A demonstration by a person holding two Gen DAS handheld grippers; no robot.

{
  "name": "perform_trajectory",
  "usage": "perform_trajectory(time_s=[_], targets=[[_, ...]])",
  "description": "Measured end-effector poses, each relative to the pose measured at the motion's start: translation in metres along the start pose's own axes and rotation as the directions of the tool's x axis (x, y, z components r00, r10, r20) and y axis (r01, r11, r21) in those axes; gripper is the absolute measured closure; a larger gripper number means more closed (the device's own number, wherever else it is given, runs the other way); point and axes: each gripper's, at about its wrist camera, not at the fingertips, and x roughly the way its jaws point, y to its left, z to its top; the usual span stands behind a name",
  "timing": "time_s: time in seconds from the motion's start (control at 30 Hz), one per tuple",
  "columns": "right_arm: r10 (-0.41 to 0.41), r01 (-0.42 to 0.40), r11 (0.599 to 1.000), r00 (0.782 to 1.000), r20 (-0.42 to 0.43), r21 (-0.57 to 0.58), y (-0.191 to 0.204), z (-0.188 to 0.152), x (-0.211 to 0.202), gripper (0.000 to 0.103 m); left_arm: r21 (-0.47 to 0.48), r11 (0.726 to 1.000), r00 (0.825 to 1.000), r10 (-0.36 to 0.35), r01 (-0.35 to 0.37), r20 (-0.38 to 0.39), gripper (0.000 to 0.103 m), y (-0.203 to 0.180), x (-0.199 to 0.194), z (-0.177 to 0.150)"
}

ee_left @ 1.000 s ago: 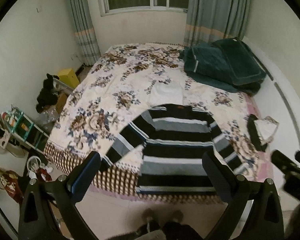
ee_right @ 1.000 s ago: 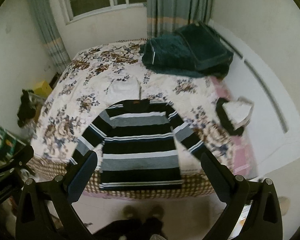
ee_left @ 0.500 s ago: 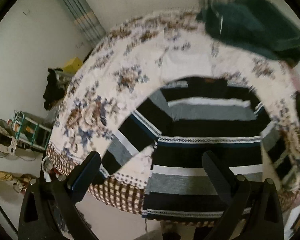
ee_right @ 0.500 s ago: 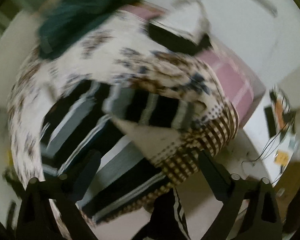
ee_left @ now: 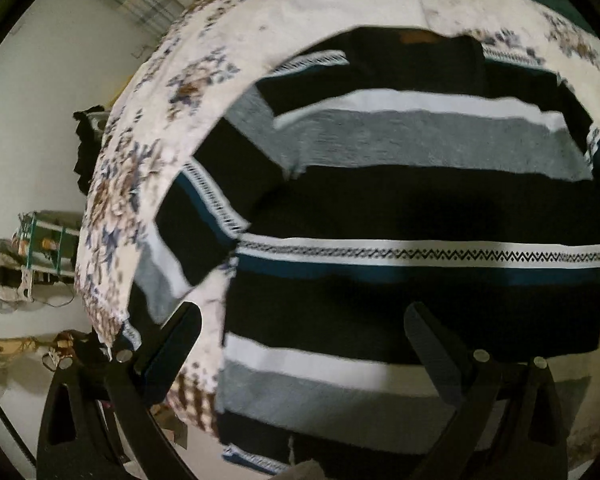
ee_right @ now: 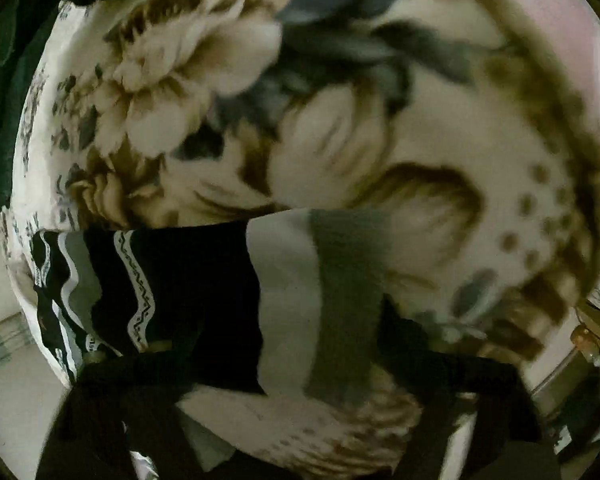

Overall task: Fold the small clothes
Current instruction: 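Grasp a sweater sleeve cuff with the right gripper and lift it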

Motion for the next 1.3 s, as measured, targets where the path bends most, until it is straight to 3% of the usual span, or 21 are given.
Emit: perform_trajectory(time_s=[0.07,0.27,0.4,0.47,0.53,0.57,0.6,0.7,0.8,0.97,1.03,1.07,1.1,1.2,1.23,1.27,1.3], targets=[[0.025,-0.023,0.999,0.999,0.028,-0.046,0.007,0.002,-0.013,0.094,0.023,1.0,1.0,-0.004,0.004,0.001,0.0,-0.014,0.009,0.004],[0.038,-0.013,0.994,0.974,0.222,-0.11,0.016,0.045,-0.099,0.094,0.067,0.996,0.996,-0.066,0.062,0.057,0.0,-0.054,0.006,0.012],[0.015,0.026,0.99,0.957,0.29,-0.137,0.023,0.087,-0.13,0.094,0.086,0.99,0.991,-0.114,0.109,0.064,0.0,-0.08,0.004,0.017],[-0.007,0.056,0.984,0.958,0.286,-0.166,0.033,0.114,-0.131,0.093,0.082,0.988,0.99,-0.134,0.129,0.051,0.0,-0.09,0.005,0.02],[-0.047,0.089,0.985,0.962,0.267,-0.15,0.035,0.139,-0.123,0.078,0.081,0.986,0.988,-0.148,0.145,0.037,0.0,-0.099,0.007,0.023],[-0.069,0.103,0.988,0.963,0.26,-0.118,0.03,0.148,-0.12,0.06,0.082,0.985,0.988,-0.154,0.151,0.03,0.0,-0.102,0.008,0.024],[-0.061,0.088,0.992,0.964,0.26,-0.092,0.023,0.15,-0.12,0.049,0.083,0.984,0.986,-0.162,0.16,0.024,0.0,-0.105,0.009,0.024],[0.043,-0.051,0.998,0.965,0.258,0.026,-0.007,0.145,-0.112,0.041,0.096,0.982,0.985,-0.168,0.165,0.023,0.0,-0.111,0.01,0.021],[0.143,-0.175,0.98,0.951,0.274,0.094,-0.034,0.141,-0.097,0.036,0.121,0.979,0.986,-0.164,0.162,0.009,0.0,-0.116,0.018,0.019],[0.238,-0.254,0.967,0.931,0.278,0.024,-0.028,0.169,-0.077,0.036,0.153,0.979,0.99,-0.141,0.139,0.006,0.0,-0.123,0.027,0.016],[0.221,-0.209,0.975,0.932,0.286,-0.073,-0.005,0.168,-0.082,0.064,0.159,0.979,0.991,-0.134,0.132,0.005,0.0,-0.125,0.029,0.015],[0.18,-0.15,0.981,0.941,0.285,-0.124,0.009,0.166,-0.088,0.095,0.16,0.979,0.991,-0.132,0.129,0.004,0.0,-0.126,0.029,0.015],[0.167,-0.126,0.981,0.935,0.314,-0.147,0.016,0.164,-0.096,0.095,0.16,0.978,0.991,-0.132,0.13,0.002,0.0,-0.128,0.029,0.015],[0.151,-0.103,0.986,0.884,0.443,-0.131,0.02,0.171,-0.137,0.096,0.163,0.976,0.989,-0.147,0.144,0.005,0.0,-0.133,0.026,0.017],[0.156,-0.117,0.986,0.887,0.434,-0.116,0.016,0.178,-0.14,0.096,0.165,0.975,0.988,-0.154,0.151,0.009,0.0,-0.136,0.025,0.017],[0.167,-0.142,0.986,0.91,0.38,-0.092,0.012,0.191,-0.134,0.095,0.168,0.973,0.987,-0.162,0.158,0.013,0.0,-0.139,0.023,0.017],[0.158,-0.142,0.987,0.929,0.336,-0.071,0.01,0.199,-0.127,0.087,0.171,0.972,0.986,-0.167,0.163,0.011,0.0,-0.142,0.023,0.017]])
